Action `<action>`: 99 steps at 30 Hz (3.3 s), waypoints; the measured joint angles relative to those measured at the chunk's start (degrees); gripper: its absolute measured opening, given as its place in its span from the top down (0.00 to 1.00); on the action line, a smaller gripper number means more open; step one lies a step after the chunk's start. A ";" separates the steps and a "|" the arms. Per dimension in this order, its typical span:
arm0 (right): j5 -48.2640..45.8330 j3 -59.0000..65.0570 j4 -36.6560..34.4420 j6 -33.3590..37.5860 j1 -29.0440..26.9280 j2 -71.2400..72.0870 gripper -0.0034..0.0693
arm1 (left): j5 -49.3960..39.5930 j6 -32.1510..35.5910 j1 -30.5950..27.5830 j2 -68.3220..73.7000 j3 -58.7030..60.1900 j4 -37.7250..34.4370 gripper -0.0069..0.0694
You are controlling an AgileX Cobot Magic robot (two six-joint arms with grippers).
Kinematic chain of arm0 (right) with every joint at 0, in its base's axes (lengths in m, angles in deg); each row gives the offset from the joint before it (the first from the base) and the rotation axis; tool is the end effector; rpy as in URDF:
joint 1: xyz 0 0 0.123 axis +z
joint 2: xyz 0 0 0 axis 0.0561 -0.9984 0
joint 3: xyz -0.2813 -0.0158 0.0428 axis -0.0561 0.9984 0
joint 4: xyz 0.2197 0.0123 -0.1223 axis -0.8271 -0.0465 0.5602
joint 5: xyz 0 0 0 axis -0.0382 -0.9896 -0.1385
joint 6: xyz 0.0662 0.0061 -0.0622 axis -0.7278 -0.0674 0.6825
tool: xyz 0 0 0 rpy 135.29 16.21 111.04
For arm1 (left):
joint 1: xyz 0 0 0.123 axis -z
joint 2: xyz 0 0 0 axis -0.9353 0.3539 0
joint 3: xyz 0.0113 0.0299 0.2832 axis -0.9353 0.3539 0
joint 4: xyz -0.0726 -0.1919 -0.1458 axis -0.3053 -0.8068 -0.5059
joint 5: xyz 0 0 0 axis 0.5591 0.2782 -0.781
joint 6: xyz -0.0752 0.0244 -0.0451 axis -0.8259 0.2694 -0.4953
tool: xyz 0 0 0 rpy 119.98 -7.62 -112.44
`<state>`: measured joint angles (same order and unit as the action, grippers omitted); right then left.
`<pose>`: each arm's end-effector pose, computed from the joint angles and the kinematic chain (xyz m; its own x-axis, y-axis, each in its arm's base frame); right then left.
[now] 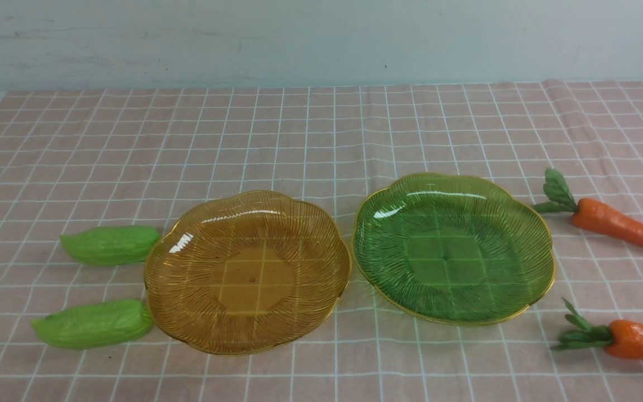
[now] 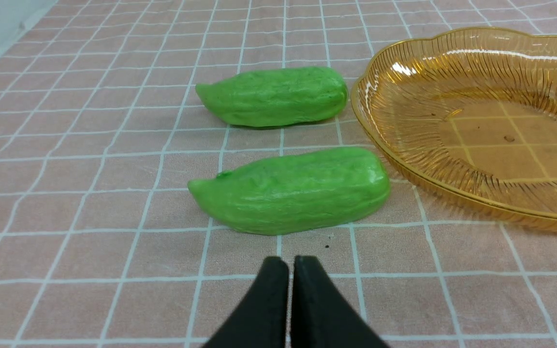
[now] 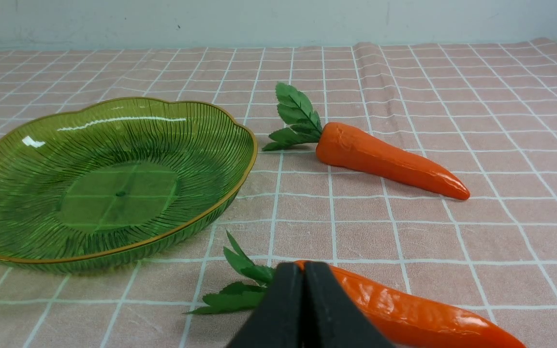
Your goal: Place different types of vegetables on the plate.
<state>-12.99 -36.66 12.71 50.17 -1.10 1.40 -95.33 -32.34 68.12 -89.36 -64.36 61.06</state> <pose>0.0525 0.0000 0.1699 -0.3107 0.0513 -0.9491 0.0018 0.9986 0.0534 0.0524 -0.0012 0.1701 -0.3049 -0.0260 -0.9520 -0.0025 0.9996 -0.0265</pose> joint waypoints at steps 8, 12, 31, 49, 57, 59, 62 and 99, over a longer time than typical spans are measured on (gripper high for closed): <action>0.00 0.00 0.00 0.05 0.00 0.00 0.98 | 0.00 0.83 0.00 0.00 0.00 1.14 0.91; 0.00 0.00 0.00 0.05 0.00 0.00 0.98 | 0.00 1.13 0.00 0.00 0.00 1.98 0.91; 0.00 0.00 0.00 0.05 0.00 0.00 0.98 | -0.05 1.37 0.00 0.00 0.00 7.12 0.91; 3.64 0.00 -28.80 -14.81 0.00 0.00 0.98 | -3.27 -30.36 0.00 0.00 0.00 -57.83 0.91; 3.15 -5.50 -29.91 -7.05 0.00 0.00 0.98 | -1.53 -29.33 0.00 0.00 0.00 -61.10 0.91; 2.96 -7.11 -29.65 -5.79 0.00 0.00 0.98 | -0.46 -29.05 0.00 0.00 0.00 -61.29 0.91; -1.78 -17.19 -25.20 -2.80 0.00 -3.12 0.97 | 0.06 -22.43 0.00 0.00 -0.99 -62.20 0.91; -36.02 -53.79 14.04 14.57 8.38 -90.38 0.31 | -24.06 4.70 0.00 40.97 -23.82 -29.69 0.44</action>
<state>-49.02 -90.45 26.75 64.74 7.29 -88.98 -119.39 -27.64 68.12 -48.38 -88.18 31.37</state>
